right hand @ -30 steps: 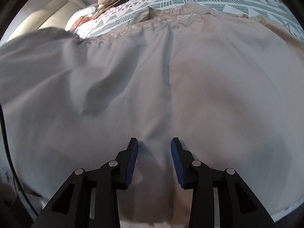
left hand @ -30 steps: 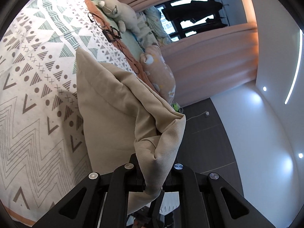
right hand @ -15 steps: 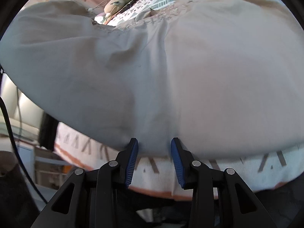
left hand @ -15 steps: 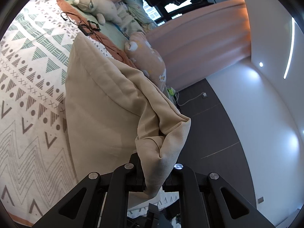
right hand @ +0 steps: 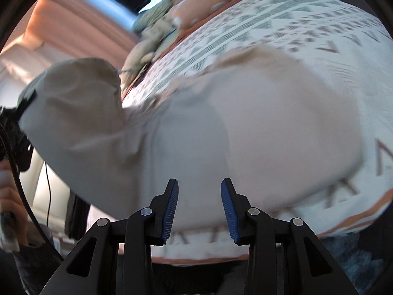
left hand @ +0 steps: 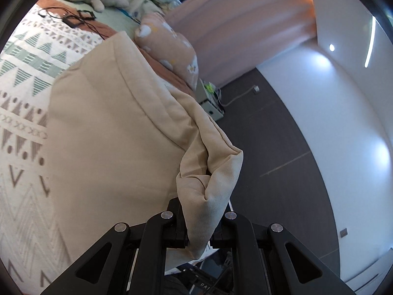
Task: Fold large clothes
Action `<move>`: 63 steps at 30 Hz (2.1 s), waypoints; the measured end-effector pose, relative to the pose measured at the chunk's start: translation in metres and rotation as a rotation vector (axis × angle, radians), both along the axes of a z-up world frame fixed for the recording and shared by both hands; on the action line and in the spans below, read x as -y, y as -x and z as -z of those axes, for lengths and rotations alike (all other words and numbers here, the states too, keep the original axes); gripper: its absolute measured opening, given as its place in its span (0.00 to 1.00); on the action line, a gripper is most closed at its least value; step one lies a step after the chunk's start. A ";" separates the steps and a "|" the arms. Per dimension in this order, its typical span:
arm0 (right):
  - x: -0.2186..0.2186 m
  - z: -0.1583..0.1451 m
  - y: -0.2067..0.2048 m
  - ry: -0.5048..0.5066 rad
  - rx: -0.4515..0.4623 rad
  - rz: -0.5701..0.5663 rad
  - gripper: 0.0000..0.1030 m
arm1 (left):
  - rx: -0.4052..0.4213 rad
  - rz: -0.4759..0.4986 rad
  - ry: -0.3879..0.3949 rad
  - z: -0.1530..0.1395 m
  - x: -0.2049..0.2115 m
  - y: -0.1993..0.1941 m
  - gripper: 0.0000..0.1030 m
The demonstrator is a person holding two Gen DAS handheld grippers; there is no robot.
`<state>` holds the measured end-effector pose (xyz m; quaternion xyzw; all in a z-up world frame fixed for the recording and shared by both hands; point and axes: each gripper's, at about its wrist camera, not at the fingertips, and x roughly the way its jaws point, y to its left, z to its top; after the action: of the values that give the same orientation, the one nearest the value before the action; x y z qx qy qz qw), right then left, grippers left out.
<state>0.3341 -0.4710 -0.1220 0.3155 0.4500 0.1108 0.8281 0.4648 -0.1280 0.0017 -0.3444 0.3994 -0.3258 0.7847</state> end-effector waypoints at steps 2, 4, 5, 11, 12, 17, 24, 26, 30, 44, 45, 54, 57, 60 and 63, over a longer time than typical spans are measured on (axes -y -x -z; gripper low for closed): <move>0.024 0.005 0.004 -0.014 -0.010 0.046 0.36 | -0.013 0.039 -0.009 0.008 0.025 -0.007 0.10; 0.045 0.010 0.010 -0.026 -0.022 0.089 0.36 | -0.033 0.078 -0.015 0.020 0.051 -0.013 0.10; 0.054 0.013 0.013 -0.027 -0.024 0.104 0.36 | -0.049 0.097 -0.019 0.028 0.065 -0.016 0.10; 0.099 0.024 0.035 -0.037 -0.056 0.193 0.36 | -0.179 0.210 -0.083 0.096 0.146 -0.020 0.10; 0.105 0.026 0.038 -0.037 -0.061 0.203 0.36 | -0.190 0.224 -0.093 0.104 0.157 -0.017 0.10; 0.132 0.032 0.047 -0.039 -0.082 0.243 0.36 | -0.246 0.286 -0.109 0.134 0.194 -0.002 0.10; 0.149 0.028 0.054 -0.056 -0.069 0.256 0.36 | -0.309 0.340 -0.092 0.147 0.218 0.008 0.37; 0.145 0.024 0.053 -0.066 -0.057 0.240 0.45 | -0.334 0.353 -0.101 0.147 0.216 0.008 0.57; 0.136 0.013 0.049 -0.084 -0.009 0.217 0.64 | -0.278 0.332 -0.111 0.136 0.192 0.015 0.59; 0.096 0.031 0.003 -0.090 -0.047 0.132 0.61 | -0.244 -0.025 -0.270 0.132 0.020 0.025 0.60; 0.095 0.032 0.001 -0.083 -0.047 0.131 0.54 | -0.250 -0.047 -0.280 0.134 0.009 0.026 0.60; 0.088 0.026 -0.011 -0.012 -0.025 0.135 0.13 | -0.356 -0.183 -0.313 0.175 -0.045 0.040 0.60; 0.085 0.009 -0.011 0.005 0.028 0.122 0.12 | -0.378 -0.177 -0.306 0.185 -0.052 0.047 0.60; 0.085 -0.008 -0.011 0.007 0.069 0.117 0.11 | -0.402 -0.152 -0.276 0.196 -0.048 0.047 0.60; 0.088 -0.021 -0.009 0.013 0.104 0.118 0.11 | -0.413 -0.119 -0.244 0.201 -0.040 0.046 0.60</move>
<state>0.3434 -0.5590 -0.1007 0.3298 0.3879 0.0751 0.8574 0.4186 -0.0877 -0.1997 -0.3291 0.5667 -0.1511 0.7401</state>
